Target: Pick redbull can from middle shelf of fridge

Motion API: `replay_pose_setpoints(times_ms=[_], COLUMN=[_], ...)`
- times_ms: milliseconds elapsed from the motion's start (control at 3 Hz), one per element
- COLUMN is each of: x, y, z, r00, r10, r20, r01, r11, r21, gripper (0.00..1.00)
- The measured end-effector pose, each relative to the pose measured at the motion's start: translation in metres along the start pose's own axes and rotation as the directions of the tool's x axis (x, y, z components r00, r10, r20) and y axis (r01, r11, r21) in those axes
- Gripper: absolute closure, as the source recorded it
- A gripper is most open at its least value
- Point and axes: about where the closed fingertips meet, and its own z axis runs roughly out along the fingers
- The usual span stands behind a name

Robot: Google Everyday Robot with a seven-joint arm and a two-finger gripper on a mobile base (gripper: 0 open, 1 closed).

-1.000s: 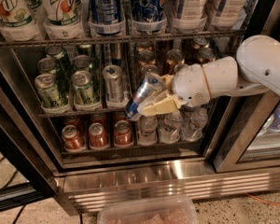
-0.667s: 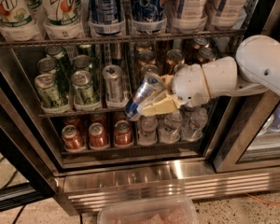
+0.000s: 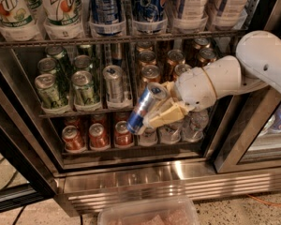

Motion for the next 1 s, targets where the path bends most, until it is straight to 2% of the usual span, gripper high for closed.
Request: replay_pose_setpoints(times_ms=[333,667,1000], x=[-0.013,-0.031,-0.032], y=[0.017,0.030,0.032], z=[0.000,0.004,0.005], r00=[0.999,0.994,0.994], r10=[-0.053,-0.107,-0.111], r20=[0.006,0.021,0.021], r01=[0.053,0.109,0.113], r11=[0.9928,0.9742,0.9713], r21=[-0.107,-0.198,-0.210], gripper=[1.00,1.00,1.00])
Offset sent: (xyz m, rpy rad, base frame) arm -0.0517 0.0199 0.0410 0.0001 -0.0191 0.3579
